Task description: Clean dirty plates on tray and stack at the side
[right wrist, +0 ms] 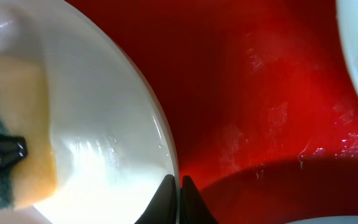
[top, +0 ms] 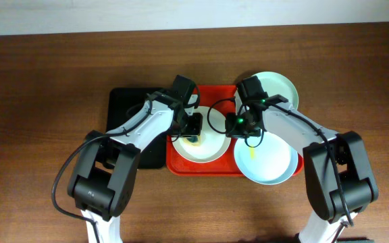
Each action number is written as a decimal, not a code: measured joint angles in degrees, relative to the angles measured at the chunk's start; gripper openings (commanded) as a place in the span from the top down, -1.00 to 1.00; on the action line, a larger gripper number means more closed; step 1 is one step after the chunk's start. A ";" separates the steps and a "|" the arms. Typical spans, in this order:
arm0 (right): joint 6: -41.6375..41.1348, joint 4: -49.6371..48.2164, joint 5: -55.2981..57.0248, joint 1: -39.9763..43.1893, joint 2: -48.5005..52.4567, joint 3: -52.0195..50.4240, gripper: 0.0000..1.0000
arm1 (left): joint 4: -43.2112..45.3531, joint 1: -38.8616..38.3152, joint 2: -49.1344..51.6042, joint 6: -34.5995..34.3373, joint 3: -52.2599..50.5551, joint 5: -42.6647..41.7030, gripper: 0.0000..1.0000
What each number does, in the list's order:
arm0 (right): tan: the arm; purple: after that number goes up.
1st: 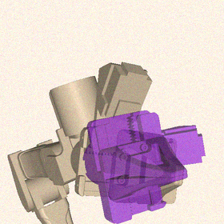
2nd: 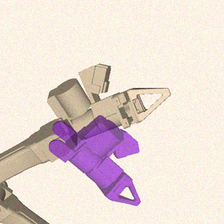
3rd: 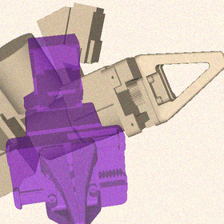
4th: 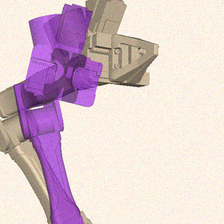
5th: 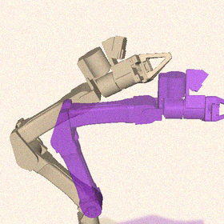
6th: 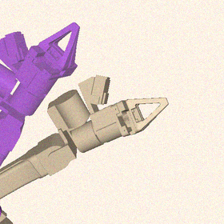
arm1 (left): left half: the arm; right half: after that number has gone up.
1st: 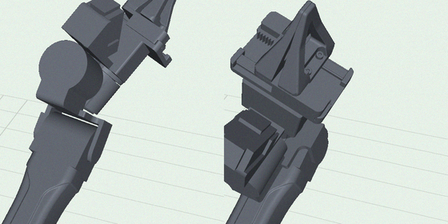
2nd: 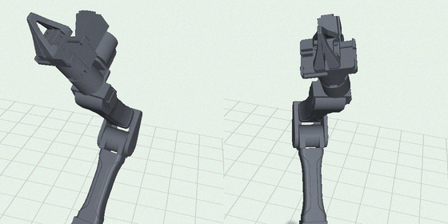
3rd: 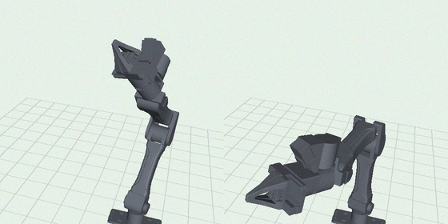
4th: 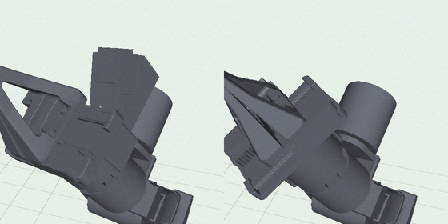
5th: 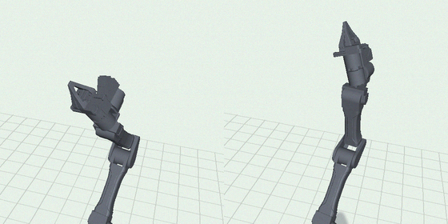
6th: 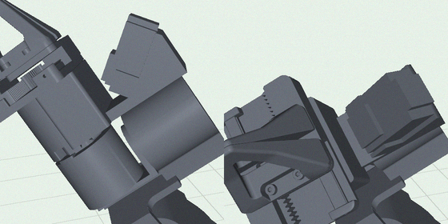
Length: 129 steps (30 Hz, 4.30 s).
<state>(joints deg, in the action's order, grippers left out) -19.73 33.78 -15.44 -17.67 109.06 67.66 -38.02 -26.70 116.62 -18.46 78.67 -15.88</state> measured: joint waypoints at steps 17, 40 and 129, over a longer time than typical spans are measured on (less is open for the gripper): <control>0.00 0.02 2.12 -0.81 0.00 0.00 0.92 | -3.50 3.04 -3.26 3.50 0.90 0.02 1.00; 0.00 0.17 2.29 -0.85 0.00 0.00 0.92 | -0.04 -2.69 0.79 3.52 1.14 -0.50 1.00; 0.02 0.81 3.65 -0.85 -0.02 0.02 0.92 | 0.44 -2.38 -5.11 1.14 -4.52 3.63 1.00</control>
<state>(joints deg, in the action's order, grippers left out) -19.70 34.59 -11.79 -18.52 109.03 67.68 -37.58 -29.08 111.50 -17.32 74.15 -12.25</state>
